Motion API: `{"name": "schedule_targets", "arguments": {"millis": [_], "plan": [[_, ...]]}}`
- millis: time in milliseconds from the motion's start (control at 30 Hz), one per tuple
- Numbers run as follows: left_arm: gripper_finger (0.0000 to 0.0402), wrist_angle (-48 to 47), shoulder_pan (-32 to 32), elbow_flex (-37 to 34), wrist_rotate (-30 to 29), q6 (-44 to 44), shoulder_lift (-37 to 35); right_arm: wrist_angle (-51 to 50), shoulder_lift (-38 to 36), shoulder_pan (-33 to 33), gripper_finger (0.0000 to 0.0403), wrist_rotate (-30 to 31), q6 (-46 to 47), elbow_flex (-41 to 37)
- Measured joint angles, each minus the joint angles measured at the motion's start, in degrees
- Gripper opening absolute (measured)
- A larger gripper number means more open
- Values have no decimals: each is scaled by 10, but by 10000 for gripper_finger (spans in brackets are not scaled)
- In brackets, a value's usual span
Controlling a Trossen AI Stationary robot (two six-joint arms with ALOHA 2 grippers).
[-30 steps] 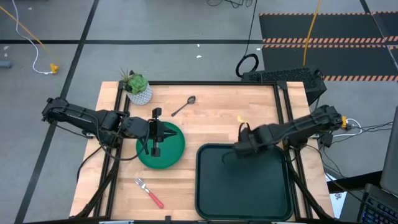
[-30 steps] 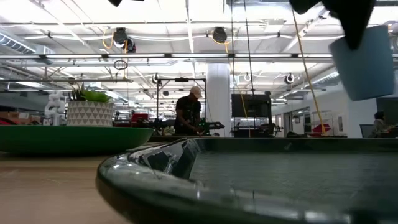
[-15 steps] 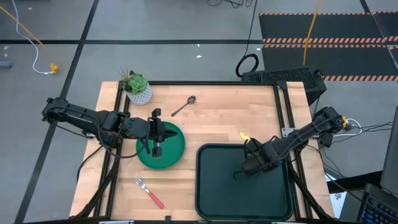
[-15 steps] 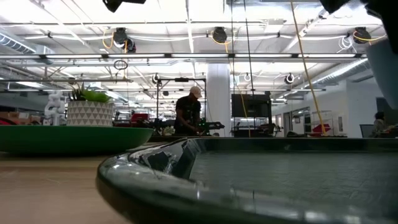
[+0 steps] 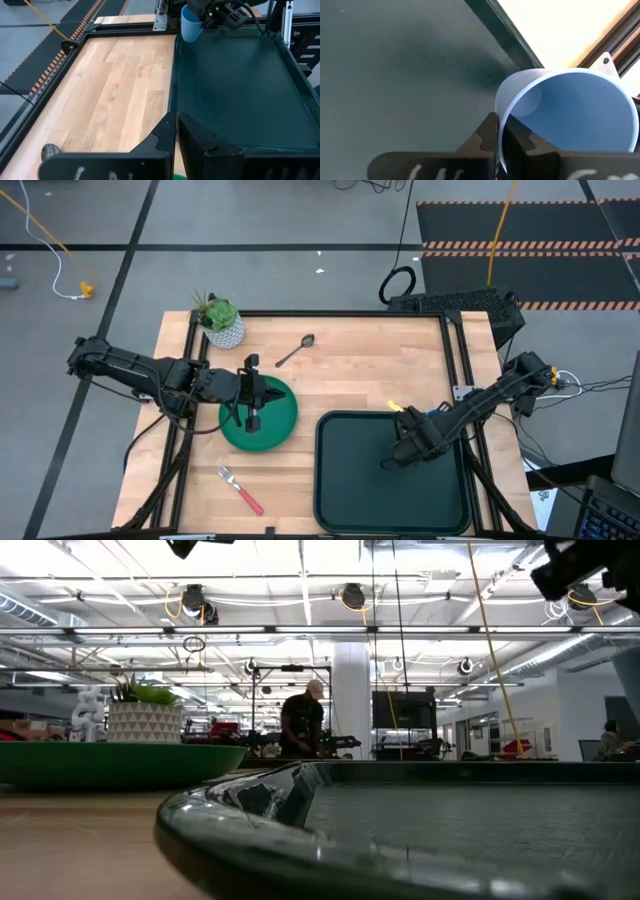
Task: Pick and place plate/cup/fork/spoon on tray
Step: Put the blue cup on the black serving tray
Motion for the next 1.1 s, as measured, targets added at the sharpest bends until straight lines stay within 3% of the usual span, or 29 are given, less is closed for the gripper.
{"name": "schedule_targets", "arguments": {"millis": [300,600,867,1100], "plan": [[24,0,0,0,0,1,0,89,-72,10,5,0,16,-81],[24,3,0,0,0,-1,0,149,-168,41,6,-7,99,-185],[24,18,0,0,0,-2,0,150,-212,68,10,-10,147,-203],[24,22,0,0,0,-2,0,136,-216,72,51,-15,151,-204]]}}
